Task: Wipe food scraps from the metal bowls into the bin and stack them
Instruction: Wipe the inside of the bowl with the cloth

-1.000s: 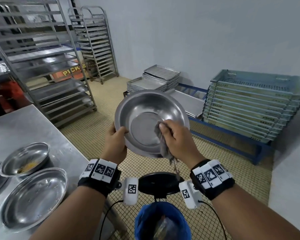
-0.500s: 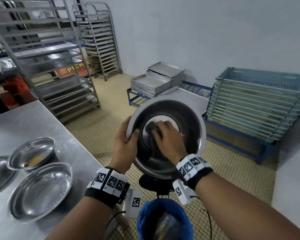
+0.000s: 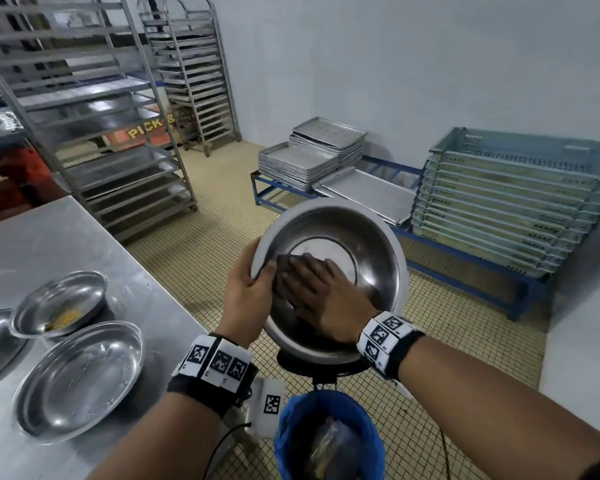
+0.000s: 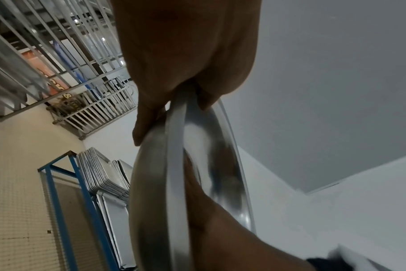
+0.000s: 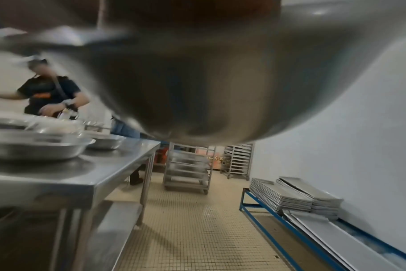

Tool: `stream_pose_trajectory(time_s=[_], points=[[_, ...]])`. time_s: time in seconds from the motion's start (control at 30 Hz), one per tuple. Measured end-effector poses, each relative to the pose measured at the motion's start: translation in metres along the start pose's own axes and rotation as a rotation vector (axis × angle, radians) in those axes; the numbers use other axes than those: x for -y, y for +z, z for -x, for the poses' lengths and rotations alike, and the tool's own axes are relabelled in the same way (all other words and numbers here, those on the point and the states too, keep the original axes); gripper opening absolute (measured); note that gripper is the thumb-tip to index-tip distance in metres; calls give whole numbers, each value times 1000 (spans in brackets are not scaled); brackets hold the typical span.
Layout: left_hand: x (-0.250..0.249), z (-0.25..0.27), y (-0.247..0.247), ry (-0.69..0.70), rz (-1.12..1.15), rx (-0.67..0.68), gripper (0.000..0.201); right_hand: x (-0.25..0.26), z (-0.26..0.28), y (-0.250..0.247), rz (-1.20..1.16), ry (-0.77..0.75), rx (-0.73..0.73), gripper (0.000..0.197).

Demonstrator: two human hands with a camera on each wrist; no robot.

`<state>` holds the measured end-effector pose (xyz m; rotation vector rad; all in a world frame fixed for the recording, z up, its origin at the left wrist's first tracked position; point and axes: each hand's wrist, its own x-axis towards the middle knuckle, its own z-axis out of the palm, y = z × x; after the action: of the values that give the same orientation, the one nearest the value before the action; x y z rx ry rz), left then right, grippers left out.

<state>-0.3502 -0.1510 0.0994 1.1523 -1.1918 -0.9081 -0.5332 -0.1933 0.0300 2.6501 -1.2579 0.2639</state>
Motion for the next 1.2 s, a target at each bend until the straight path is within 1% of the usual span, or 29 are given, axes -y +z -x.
stream_pose_trajectory(time_s=[0.03,0.1,0.13,0.17,0.27,0.3,0.4,0.47,0.5,0.57,0.6,0.7,0.8,0.87,0.93,1.0,1.1,1.2], points=[[0,-1,-2,3,5,11,36,-3,0,0,6,57,-21,65],[-2,-2,-5,24,3,33,35,-7,-2,-10,-25,309,-94,65],[-2,-2,-4,30,-2,38,35,-5,-4,-13,-57,373,-102,66],[-2,-2,-4,34,-8,35,35,-2,-4,-13,-95,354,-80,67],[1,-9,-4,44,-29,-17,35,8,5,2,-171,86,56,67],[4,-12,-6,38,-35,-33,34,8,10,5,-188,42,114,66],[8,-17,-9,36,-47,-59,31,4,20,5,-246,61,303,63],[7,-18,-10,59,-55,-65,31,3,23,3,-203,78,351,62],[6,-18,-10,72,-60,-67,31,2,25,2,-153,94,352,66],[6,-19,-10,91,-68,-66,33,1,27,3,-80,185,336,86],[5,-19,-9,99,-72,-60,34,0,27,4,-57,246,323,90],[2,-17,-4,125,-84,-36,35,-4,23,4,-69,424,268,82],[0,-13,2,123,-61,-3,34,-9,15,0,-116,514,119,86],[-1,-9,5,107,-25,10,33,-13,8,-4,-107,512,10,85],[-1,-6,8,92,23,21,32,-14,1,-9,-74,477,-51,80],[-1,-2,12,77,43,39,32,-12,-5,-14,-73,448,-69,75],[-2,2,17,68,43,65,36,-7,-10,-19,-134,396,-88,73],[-1,4,20,54,61,93,35,-2,-9,-19,-181,295,-4,71]])
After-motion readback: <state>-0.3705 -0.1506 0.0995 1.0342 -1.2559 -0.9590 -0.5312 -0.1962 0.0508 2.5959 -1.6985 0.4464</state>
